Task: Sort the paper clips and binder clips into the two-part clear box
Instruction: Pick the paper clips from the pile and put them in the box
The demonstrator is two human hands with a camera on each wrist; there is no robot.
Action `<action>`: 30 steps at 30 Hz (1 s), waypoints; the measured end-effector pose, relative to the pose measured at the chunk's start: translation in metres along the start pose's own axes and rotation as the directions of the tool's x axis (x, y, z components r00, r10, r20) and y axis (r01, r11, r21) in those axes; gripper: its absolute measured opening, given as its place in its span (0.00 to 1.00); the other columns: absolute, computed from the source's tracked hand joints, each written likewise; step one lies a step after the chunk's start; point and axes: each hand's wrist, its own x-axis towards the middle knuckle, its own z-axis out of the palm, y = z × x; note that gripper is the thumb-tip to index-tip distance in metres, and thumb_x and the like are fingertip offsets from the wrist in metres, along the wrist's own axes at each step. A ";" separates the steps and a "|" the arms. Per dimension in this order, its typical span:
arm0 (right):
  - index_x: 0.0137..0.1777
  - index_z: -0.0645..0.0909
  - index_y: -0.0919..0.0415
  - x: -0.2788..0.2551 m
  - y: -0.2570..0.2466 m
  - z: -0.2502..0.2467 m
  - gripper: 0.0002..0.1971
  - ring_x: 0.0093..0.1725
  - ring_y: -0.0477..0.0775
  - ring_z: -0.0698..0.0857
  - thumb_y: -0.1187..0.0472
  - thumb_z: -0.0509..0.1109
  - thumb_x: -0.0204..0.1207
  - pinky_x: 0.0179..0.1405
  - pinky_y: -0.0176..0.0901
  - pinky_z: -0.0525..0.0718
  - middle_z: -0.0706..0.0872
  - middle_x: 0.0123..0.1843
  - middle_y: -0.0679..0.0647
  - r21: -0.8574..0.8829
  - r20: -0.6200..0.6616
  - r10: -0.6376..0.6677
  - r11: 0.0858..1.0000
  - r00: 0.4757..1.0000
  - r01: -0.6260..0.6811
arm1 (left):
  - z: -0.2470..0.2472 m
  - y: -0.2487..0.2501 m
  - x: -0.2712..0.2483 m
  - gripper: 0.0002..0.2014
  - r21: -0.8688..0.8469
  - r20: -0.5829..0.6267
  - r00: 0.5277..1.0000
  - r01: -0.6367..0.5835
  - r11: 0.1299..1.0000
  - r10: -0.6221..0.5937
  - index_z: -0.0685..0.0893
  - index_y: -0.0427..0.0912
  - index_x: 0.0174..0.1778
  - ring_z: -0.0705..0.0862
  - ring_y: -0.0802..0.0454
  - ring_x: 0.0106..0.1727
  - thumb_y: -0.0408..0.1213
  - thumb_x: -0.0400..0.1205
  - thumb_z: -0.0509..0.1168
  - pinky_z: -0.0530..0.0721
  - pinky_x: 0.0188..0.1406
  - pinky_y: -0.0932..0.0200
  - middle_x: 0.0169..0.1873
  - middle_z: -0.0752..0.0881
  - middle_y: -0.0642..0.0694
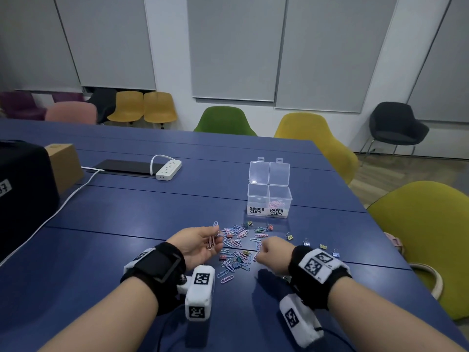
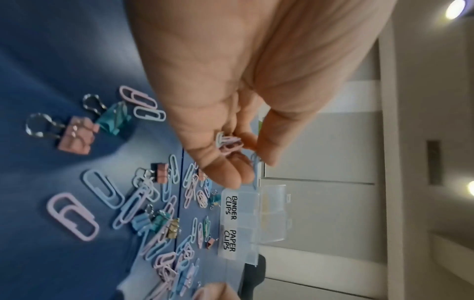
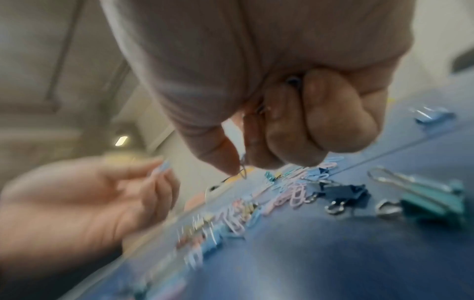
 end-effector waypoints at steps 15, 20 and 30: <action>0.29 0.70 0.59 0.005 0.046 -0.027 0.11 0.15 0.44 0.63 0.60 0.62 0.72 0.13 0.25 0.54 0.68 0.23 0.51 0.988 0.111 -0.110 -0.096 0.988 -0.122 | 0.032 0.008 0.025 0.12 0.155 0.135 0.954 0.245 0.957 -0.267 0.76 0.38 0.36 0.75 0.54 0.18 0.35 0.85 0.55 0.73 0.14 0.68 0.25 0.78 0.45; 0.26 0.64 0.53 0.027 0.057 -0.059 0.23 0.13 0.43 0.55 0.49 0.58 0.84 0.17 0.23 0.53 0.61 0.17 0.46 0.902 0.049 0.082 0.425 0.995 -0.079 | 0.064 0.019 0.041 0.13 0.737 0.043 0.969 0.133 0.663 -0.242 0.76 0.37 0.38 0.72 0.55 0.22 0.23 0.81 0.49 0.66 0.15 0.69 0.28 0.77 0.43; 0.27 0.65 0.57 0.097 0.096 -0.119 0.20 0.22 0.52 0.65 0.57 0.59 0.83 0.21 0.36 0.65 0.70 0.23 0.52 0.480 -0.447 0.105 0.866 0.888 0.140 | 0.164 0.059 0.117 0.13 0.574 0.096 0.988 -0.156 0.804 0.123 0.69 0.40 0.35 0.67 0.53 0.24 0.25 0.85 0.48 0.63 0.21 0.64 0.28 0.70 0.43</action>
